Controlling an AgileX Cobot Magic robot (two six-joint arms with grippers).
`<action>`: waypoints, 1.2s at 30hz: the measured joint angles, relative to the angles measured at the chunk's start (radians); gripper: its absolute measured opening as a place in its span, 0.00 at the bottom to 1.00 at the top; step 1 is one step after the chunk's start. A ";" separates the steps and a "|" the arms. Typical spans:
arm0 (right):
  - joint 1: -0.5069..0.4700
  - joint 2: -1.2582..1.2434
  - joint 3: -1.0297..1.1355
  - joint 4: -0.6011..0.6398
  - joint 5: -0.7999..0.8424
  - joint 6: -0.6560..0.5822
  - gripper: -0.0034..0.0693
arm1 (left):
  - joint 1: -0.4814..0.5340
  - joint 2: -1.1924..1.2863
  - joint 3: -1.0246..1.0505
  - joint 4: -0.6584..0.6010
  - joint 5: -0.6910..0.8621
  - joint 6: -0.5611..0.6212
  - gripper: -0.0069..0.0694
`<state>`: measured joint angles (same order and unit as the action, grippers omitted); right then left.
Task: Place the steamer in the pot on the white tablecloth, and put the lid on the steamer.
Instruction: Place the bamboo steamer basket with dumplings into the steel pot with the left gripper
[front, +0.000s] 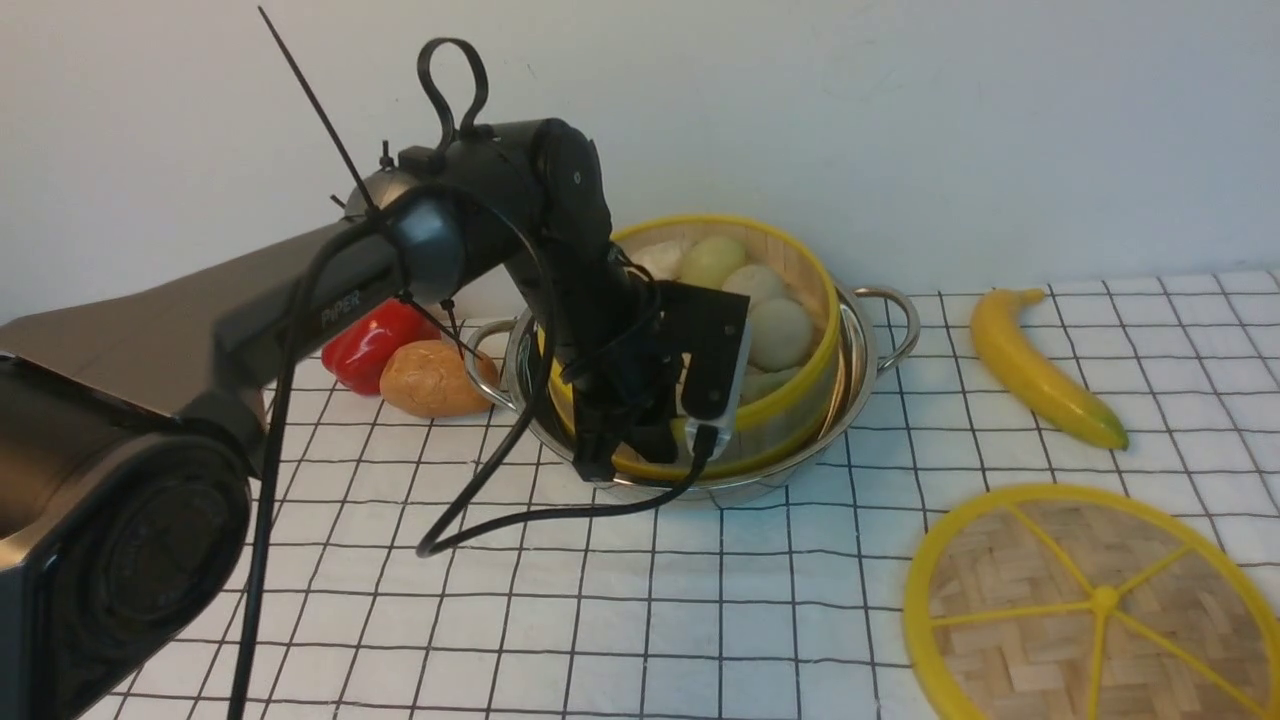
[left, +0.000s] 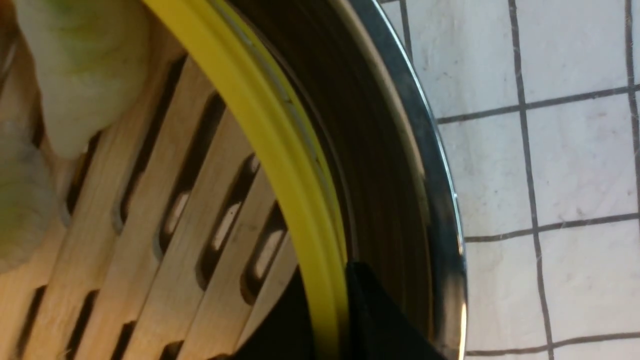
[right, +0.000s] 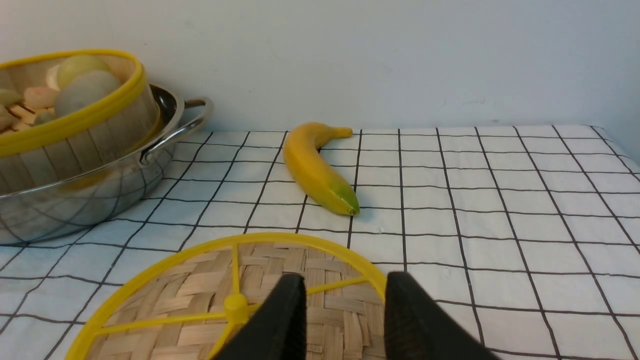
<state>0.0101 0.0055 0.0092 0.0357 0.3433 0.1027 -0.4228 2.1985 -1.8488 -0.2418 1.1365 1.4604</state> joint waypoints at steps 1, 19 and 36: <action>0.000 0.000 0.000 0.000 0.000 0.000 0.38 | 0.000 0.000 0.000 0.000 0.000 -0.003 0.13; 0.000 0.000 0.000 0.000 0.000 0.000 0.38 | 0.000 0.000 0.000 -0.018 0.008 -0.020 0.17; 0.000 0.000 0.000 0.000 0.000 0.000 0.38 | 0.000 0.001 -0.010 -0.027 -0.009 -0.048 0.46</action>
<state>0.0101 0.0055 0.0092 0.0357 0.3433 0.1027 -0.4228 2.1994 -1.8591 -0.2684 1.1275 1.4128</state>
